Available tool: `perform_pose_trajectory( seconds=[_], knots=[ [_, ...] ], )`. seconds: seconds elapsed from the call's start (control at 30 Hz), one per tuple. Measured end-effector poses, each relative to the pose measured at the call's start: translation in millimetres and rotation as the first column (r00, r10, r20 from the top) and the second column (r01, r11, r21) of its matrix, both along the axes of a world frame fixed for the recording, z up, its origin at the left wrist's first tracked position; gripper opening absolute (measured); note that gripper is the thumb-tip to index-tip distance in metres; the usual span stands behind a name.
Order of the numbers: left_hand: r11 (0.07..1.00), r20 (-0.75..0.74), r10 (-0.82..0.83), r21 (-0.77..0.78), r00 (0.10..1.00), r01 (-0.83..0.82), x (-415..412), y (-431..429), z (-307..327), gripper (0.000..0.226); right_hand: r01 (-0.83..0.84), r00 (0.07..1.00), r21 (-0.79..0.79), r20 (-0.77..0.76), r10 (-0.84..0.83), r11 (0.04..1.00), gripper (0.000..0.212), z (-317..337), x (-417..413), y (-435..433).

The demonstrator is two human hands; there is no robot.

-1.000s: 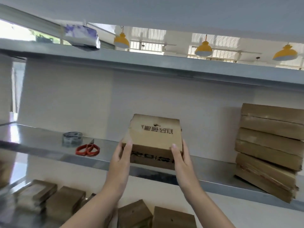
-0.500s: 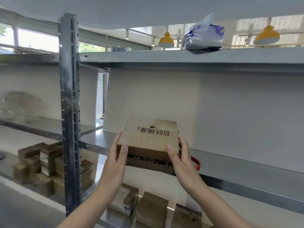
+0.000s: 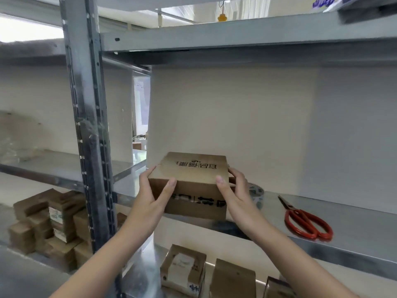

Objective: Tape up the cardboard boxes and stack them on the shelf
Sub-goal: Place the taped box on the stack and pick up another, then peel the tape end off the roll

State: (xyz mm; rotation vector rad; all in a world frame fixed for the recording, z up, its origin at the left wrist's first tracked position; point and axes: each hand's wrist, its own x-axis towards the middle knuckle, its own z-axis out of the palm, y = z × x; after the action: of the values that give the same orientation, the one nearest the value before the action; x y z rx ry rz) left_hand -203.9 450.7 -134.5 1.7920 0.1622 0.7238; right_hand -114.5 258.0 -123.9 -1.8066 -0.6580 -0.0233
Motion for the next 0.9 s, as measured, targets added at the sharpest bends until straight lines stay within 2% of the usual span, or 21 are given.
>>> perform_pose_trajectory(
  seconds=[0.2, 0.3, 0.33, 0.4, 0.43, 0.47, 0.5, 0.57, 0.63, 0.67, 0.83, 0.9],
  knots=[
    [0.997, -0.049, 0.003, 0.073, 0.999, 0.001, 29, 48, 2, 0.067, 0.047, 0.999, -0.111, -0.004, -0.048, 0.993, 0.088, 2, 18, 28],
    [0.983, -0.164, -0.029, 0.176, 0.986, 0.058, 32, 74, 6, 0.077, 0.009, 1.000, -0.232, 0.015, -0.006, 0.973, 0.082, 7, 22, 25],
    [0.968, -0.187, -0.007, 0.247, 0.982, 0.054, 32, 86, 11, 0.086, 0.036, 0.998, -0.276, 0.064, -0.019, 0.961, 0.077, 12, 27, 18],
    [0.925, -0.161, 0.039, 0.380, 0.986, 0.026, 32, 104, 28, 0.099, 0.280, 0.930, -0.375, 0.334, -0.153, 0.884, 0.062, 26, 46, 2],
    [0.896, -0.124, 0.020, 0.442, 0.992, 0.037, 33, 108, 37, 0.098, 0.401, 0.865, -0.441, 0.471, -0.174, 0.802, 0.055, 31, 58, -5],
    [0.854, -0.101, -0.030, 0.514, 0.994, 0.078, 35, 107, 43, 0.092, 0.459, 0.832, -0.520, 0.537, -0.142, 0.720, 0.048, 33, 69, -9],
    [0.789, -0.105, -0.094, 0.599, 0.990, 0.138, 36, 101, 48, 0.086, 0.439, 0.854, -0.624, 0.514, -0.084, 0.646, 0.046, 32, 78, -9],
    [0.582, -0.171, -0.183, 0.774, 0.968, 0.247, 40, 84, 50, 0.078, 0.320, 0.929, -0.802, 0.369, -0.002, 0.504, 0.061, 23, 91, -4],
    [0.391, -0.173, -0.212, 0.887, 0.962, 0.246, 51, 78, 45, 0.079, 0.300, 0.946, -0.867, 0.325, -0.006, 0.398, 0.068, 16, 99, 3],
    [0.337, -0.160, -0.205, 0.915, 0.966, 0.223, 57, 80, 43, 0.079, 0.311, 0.945, -0.872, 0.325, -0.029, 0.378, 0.066, 16, 102, 6],
    [0.341, -0.157, -0.233, 0.911, 0.960, 0.232, 79, 98, 48, 0.074, 0.370, 0.925, -0.860, 0.375, -0.056, 0.351, 0.031, 17, 110, 3],
    [0.331, -0.142, -0.253, 0.917, 0.957, 0.223, 83, 100, 46, 0.074, 0.392, 0.916, -0.833, 0.395, -0.076, 0.391, 0.018, 12, 111, 0]
  ],
)
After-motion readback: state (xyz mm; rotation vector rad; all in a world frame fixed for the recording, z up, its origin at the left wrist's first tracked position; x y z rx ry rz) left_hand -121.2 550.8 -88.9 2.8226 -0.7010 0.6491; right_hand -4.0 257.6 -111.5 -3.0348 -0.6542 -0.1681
